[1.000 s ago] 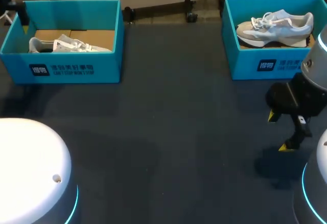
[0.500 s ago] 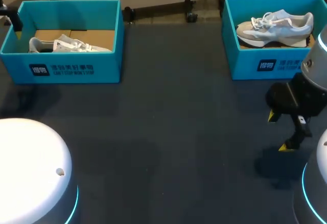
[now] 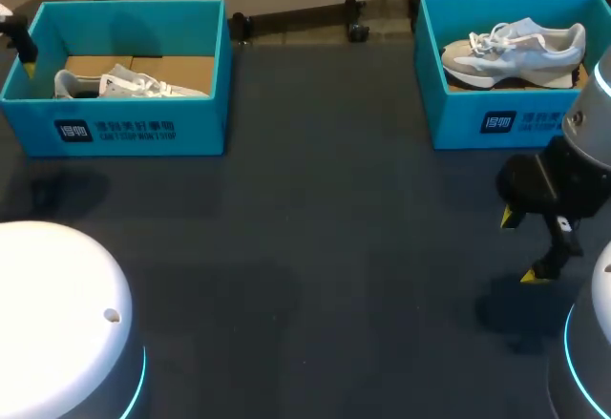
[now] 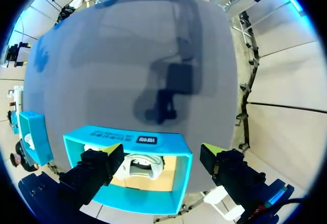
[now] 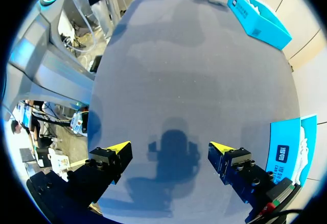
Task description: Take the shoe out of the shoebox, open the shoe tongue, remove and reinsert the insole, then place the shoe into the shoebox
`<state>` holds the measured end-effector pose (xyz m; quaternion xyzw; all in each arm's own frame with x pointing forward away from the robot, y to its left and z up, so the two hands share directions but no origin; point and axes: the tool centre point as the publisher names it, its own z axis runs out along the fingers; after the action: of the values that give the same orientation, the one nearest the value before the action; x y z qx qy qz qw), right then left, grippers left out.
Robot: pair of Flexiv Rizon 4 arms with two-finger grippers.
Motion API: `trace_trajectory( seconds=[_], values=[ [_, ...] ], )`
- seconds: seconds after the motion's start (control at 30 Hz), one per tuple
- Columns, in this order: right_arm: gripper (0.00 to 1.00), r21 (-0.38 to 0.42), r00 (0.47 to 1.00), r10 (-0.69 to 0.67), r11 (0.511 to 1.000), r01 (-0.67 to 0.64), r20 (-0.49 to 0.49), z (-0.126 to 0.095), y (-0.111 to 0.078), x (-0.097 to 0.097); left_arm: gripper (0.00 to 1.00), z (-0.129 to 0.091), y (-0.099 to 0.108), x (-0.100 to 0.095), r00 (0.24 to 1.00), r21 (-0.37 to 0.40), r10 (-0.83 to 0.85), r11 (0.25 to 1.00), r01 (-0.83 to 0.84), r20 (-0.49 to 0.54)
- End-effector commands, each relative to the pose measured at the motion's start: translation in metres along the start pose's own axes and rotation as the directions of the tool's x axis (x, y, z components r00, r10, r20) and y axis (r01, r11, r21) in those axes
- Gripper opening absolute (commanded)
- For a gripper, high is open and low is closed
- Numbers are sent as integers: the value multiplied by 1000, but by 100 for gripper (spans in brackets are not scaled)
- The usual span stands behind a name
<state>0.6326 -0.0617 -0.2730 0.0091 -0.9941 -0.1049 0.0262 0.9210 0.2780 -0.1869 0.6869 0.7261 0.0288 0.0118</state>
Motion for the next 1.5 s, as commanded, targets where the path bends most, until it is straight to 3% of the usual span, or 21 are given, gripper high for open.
trace_trajectory(
  seconds=[0.03, 0.13, 0.27, 0.43, 0.73, 0.97, 1.07, 1.23, 1.33, 1.5],
  values=[
    [100, 1, 1000, 0, 1000, 0, 2, 1, 0, 1, 100, 1, -1, -2, 1000, -2, 1, 1000, -1, -5],
    [100, 1, 1000, 0, 1000, 0, 2, 1, 0, 1, 100, 1, -1, -2, 1000, -2, 1, 1000, -1, -5],
    [100, -26, 1000, -17, 1000, 18, 25, -17, -2, -14, 100, 1, -1, -2, 1000, -2, 1, 1000, -1, -5],
    [100, 1, 999, -42, 999, 42, 19, -33, -6, -36, 100, 1, -1, -2, 1000, -2, 1, 1000, -1, -5],
    [100, 52, 991, -127, 990, 130, -46, -47, -20, -93, 100, 1, -1, -2, 1000, -2, 1, 1000, -1, -5],
    [100, 50, 989, -148, 988, 149, -31, -63, -28, -125, 100, 1, -1, -2, 1000, -2, 1, 1000, -1, -5],
    [100, 92, 998, -63, 994, 66, -32, -66, -34, -138, 100, 1, -1, -2, 1000, -2, 1, 1000, -1, -5],
    [100, 60, 980, 196, 979, -195, -11, -73, -61, -168, 100, 1, -1, -2, 1000, -2, 1, 1000, -1, -5],
    [100, 58, 929, 371, 927, -370, 9, -74, -78, -187, 100, 1, -1, -2, 1000, -2, 1, 1000, -1, -5],
    [100, -17, 817, 573, 819, -573, 72, -80, -99, -210, 100, 1, -1, -2, 1000, -2, 1, 1000, -1, -5]
  ],
)
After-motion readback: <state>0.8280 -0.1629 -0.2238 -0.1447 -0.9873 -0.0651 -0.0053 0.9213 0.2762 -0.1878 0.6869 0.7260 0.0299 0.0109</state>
